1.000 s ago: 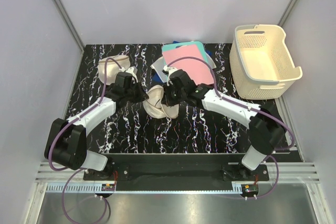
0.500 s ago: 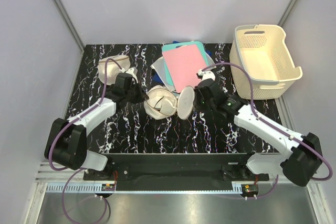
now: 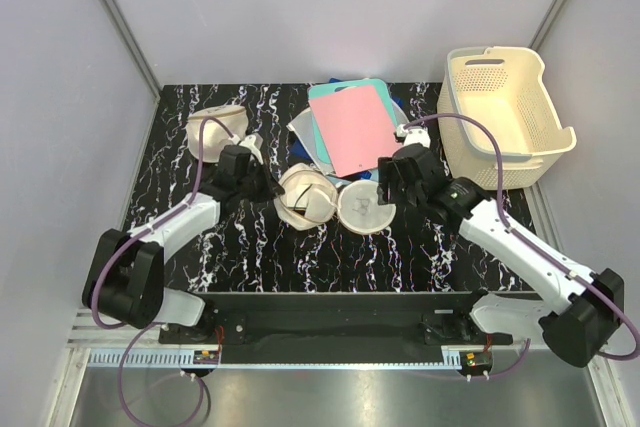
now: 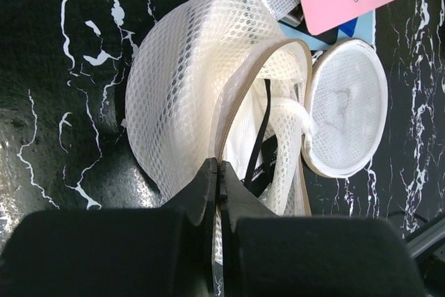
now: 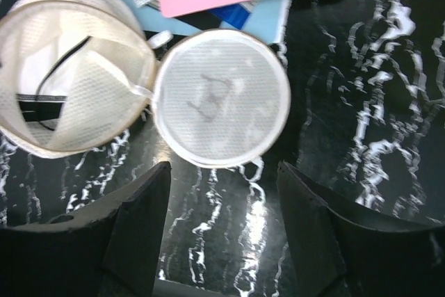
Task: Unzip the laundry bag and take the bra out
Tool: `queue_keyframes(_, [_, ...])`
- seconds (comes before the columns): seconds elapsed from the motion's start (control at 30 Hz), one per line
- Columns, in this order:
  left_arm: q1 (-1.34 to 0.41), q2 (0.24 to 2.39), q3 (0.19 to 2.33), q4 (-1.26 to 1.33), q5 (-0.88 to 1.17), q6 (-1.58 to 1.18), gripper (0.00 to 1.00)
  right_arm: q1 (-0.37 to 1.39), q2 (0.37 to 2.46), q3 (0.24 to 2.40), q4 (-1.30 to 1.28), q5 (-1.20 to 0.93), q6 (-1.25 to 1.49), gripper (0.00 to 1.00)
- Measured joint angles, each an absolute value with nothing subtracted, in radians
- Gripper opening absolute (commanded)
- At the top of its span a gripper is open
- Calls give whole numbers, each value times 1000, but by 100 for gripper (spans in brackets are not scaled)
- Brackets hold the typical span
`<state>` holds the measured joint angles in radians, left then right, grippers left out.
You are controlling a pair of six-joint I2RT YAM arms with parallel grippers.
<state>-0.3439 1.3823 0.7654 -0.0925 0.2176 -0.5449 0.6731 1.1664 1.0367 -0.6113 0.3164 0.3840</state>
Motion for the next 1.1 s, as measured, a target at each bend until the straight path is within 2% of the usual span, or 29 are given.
queue_keyframes(0.13, [-344, 1354, 743, -76, 226, -535, 0, 670, 1243, 1047, -524, 198, 377, 71])
queue_keyframes(0.63, [-344, 1277, 700, -59, 228, -520, 0, 669, 1733, 1232, -113, -408, 451, 71])
queue_keyframes(1.1, [-344, 1269, 695, -59, 228, -513, 0, 707, 1959, 1328, -65, -513, 450, 70])
